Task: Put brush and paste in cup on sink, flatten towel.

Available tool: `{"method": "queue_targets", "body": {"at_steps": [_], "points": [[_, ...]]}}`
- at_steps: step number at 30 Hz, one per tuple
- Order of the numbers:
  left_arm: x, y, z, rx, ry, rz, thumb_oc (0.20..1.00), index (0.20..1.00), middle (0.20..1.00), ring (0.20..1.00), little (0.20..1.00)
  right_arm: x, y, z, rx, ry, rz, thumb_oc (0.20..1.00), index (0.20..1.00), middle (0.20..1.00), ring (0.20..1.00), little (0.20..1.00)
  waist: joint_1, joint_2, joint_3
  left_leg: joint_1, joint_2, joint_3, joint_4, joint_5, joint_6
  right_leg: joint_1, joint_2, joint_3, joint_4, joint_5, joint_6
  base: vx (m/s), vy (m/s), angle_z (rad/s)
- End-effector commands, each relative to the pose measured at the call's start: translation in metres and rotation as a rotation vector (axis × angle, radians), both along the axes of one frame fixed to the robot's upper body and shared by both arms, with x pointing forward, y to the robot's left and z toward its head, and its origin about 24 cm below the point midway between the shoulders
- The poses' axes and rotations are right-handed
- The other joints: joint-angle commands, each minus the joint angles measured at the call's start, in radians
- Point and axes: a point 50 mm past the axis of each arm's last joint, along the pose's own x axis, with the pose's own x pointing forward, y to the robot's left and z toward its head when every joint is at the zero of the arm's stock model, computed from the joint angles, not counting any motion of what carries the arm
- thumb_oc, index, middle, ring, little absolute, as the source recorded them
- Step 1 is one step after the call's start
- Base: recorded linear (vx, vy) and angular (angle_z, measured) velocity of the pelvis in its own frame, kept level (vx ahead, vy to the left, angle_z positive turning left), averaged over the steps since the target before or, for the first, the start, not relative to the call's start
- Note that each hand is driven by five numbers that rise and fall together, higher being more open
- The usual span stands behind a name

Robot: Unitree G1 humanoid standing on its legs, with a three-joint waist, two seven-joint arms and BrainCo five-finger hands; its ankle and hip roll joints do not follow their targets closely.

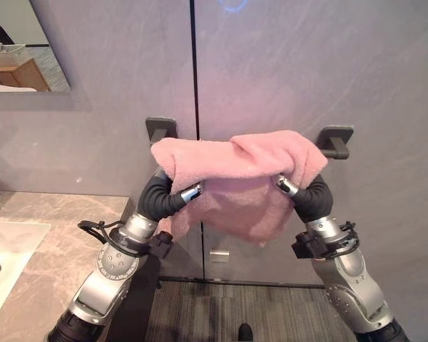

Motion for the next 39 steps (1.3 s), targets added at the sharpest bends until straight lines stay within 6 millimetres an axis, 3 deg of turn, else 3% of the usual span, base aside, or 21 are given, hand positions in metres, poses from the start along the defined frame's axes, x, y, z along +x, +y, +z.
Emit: {"method": "queue_targets", "body": {"at_steps": [1, 3, 9, 11, 16, 17, 19, 23, 29, 33, 39], "points": [[0.014, 0.012, -0.018, -0.005, 0.077, 0.067, 0.200, 0.200, 0.200, 0.200, 0.200, 0.006, -0.013, 0.008, 0.032, -0.063, -0.093, 0.200, 0.200, 0.200, 0.200, 0.200, -0.019, -0.006, -0.042, -0.025, 0.013, -0.050, 0.010, 0.011, -0.018, 0.068, -0.025, -0.025, 0.022, -0.053, 0.042, 0.00, 0.000, 0.00], [0.016, 0.010, -0.024, 0.054, 0.082, 0.075, 0.200, 0.200, 0.200, 0.200, 0.200, 0.009, -0.015, 0.002, 0.023, -0.037, -0.109, 0.200, 0.200, 0.200, 0.200, 0.200, -0.019, -0.006, -0.041, -0.023, 0.013, -0.052, 0.010, 0.011, -0.018, 0.069, -0.023, -0.025, 0.026, -0.058, 0.041, 0.00, 0.000, 0.02], [0.027, 0.001, -0.084, 0.150, 0.330, 0.077, 0.200, 0.200, 0.200, 0.200, 0.200, 0.025, -0.015, -0.043, 0.049, 0.178, -0.182, 0.200, 0.200, 0.200, 0.200, 0.200, -0.026, 0.000, -0.033, -0.011, 0.015, -0.057, 0.010, 0.010, -0.012, 0.058, -0.017, -0.027, 0.082, -0.082, 0.034, 0.00, 0.000, 0.00], [0.032, -0.001, -0.089, 0.171, 0.340, 0.108, 0.200, 0.200, 0.200, 0.200, 0.200, 0.030, -0.015, -0.049, 0.026, 0.201, -0.223, 0.200, 0.200, 0.200, 0.200, 0.200, -0.026, 0.001, -0.030, -0.008, 0.015, -0.059, 0.010, 0.010, -0.012, 0.059, -0.015, -0.029, 0.087, -0.088, 0.031, 0.00, 0.000, 0.00], [0.031, 0.002, -0.055, 0.062, 0.200, 0.139, 0.200, 0.200, 0.200, 0.200, 0.200, 0.024, -0.010, -0.018, 0.086, 0.061, -0.164, 0.200, 0.200, 0.200, 0.200, 0.200, -0.018, -0.001, -0.034, -0.010, 0.012, -0.067, 0.010, 0.013, -0.013, 0.066, -0.013, -0.036, 0.071, -0.088, 0.030, 0.00, -0.002, 0.01], [0.028, 0.004, -0.040, 0.043, 0.130, 0.144, 0.200, 0.200, 0.200, 0.200, 0.200, 0.021, -0.010, -0.008, 0.090, 0.011, -0.160, 0.200, 0.200, 0.200, 0.200, 0.200, -0.017, -0.001, -0.034, -0.011, 0.012, -0.069, 0.010, 0.014, -0.014, 0.068, -0.012, -0.036, 0.067, -0.088, 0.030, 0.02, -0.019, 0.03], [0.005, 0.014, 0.014, -0.045, -0.124, 0.147, 0.200, 0.200, 0.200, 0.200, 0.200, 0.002, -0.016, 0.027, 0.154, -0.180, -0.180, 0.200, 0.200, 0.200, 0.200, 0.200, -0.015, -0.001, -0.031, -0.018, 0.015, -0.076, 0.010, 0.014, -0.015, 0.066, -0.009, -0.035, 0.063, -0.090, 0.028, 0.01, -0.027, 0.06], [-0.013, 0.023, 0.038, -0.093, -0.256, 0.174, 0.200, 0.200, 0.200, 0.200, 0.200, -0.011, -0.017, 0.045, 0.177, -0.284, -0.180, 0.200, 0.200, 0.200, 0.200, 0.200, -0.013, 0.000, -0.033, -0.017, 0.015, -0.075, 0.010, 0.008, -0.014, 0.067, -0.007, -0.033, 0.063, -0.093, 0.026, 0.00, -0.005, 0.03], [-0.016, 0.023, 0.044, -0.127, -0.260, 0.125, 0.200, 0.200, 0.200, 0.200, 0.200, -0.015, -0.020, 0.050, 0.095, -0.326, -0.220, 0.200, 0.200, 0.200, 0.200, 0.200, -0.016, 0.000, -0.033, -0.013, 0.018, -0.079, 0.010, 0.005, -0.017, 0.067, -0.003, -0.044, 0.078, -0.103, 0.024, 0.01, -0.002, 0.00], [-0.009, 0.017, 0.036, -0.147, -0.193, 0.084, 0.200, 0.200, 0.200, 0.200, 0.200, -0.012, -0.020, 0.044, 0.066, -0.302, -0.235, 0.200, 0.200, 0.200, 0.200, 0.200, -0.022, 0.001, -0.018, -0.010, 0.025, -0.080, 0.010, 0.005, -0.015, 0.040, 0.004, -0.036, 0.135, -0.125, 0.017, 0.00, 0.000, 0.00], [0.012, 0.000, -0.006, -0.112, 0.032, 0.025, 0.200, 0.200, 0.200, 0.200, 0.200, -0.006, -0.025, 0.030, 0.028, -0.243, -0.312, 0.200, 0.200, 0.200, 0.200, 0.200, -0.039, 0.007, -0.015, -0.004, 0.026, -0.078, 0.010, 0.005, -0.015, 0.039, 0.012, -0.038, 0.150, -0.141, 0.015, 0.01, -0.004, 0.00]]}}
